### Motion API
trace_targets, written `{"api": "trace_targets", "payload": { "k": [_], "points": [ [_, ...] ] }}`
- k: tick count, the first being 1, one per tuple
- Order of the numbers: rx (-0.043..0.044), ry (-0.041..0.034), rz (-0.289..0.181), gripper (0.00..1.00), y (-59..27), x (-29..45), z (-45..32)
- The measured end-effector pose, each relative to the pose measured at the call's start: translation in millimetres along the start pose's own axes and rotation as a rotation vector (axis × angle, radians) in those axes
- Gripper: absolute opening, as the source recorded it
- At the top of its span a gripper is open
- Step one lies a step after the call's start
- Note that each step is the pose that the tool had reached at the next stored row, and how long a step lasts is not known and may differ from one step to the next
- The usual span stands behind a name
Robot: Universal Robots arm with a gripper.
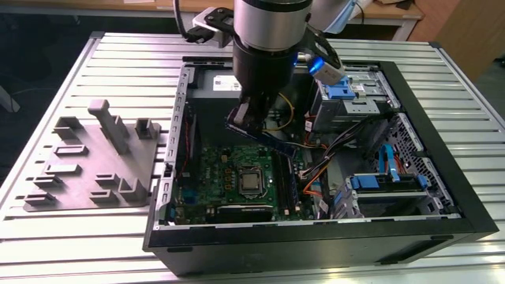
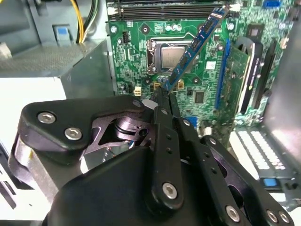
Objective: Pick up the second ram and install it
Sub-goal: 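Insert the second ram into the second slot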
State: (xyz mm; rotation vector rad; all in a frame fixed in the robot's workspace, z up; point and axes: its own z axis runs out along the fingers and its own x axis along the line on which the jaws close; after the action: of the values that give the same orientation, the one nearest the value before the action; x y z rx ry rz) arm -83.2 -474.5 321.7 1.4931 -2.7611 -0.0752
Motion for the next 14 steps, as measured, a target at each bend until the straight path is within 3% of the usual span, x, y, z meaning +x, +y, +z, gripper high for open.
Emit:
{"api": "trace_targets", "payload": {
  "k": [14],
  "points": [
    [0.0054,-0.0109,0.255,0.13,-0.1,0.1,2.7]
  ]
}}
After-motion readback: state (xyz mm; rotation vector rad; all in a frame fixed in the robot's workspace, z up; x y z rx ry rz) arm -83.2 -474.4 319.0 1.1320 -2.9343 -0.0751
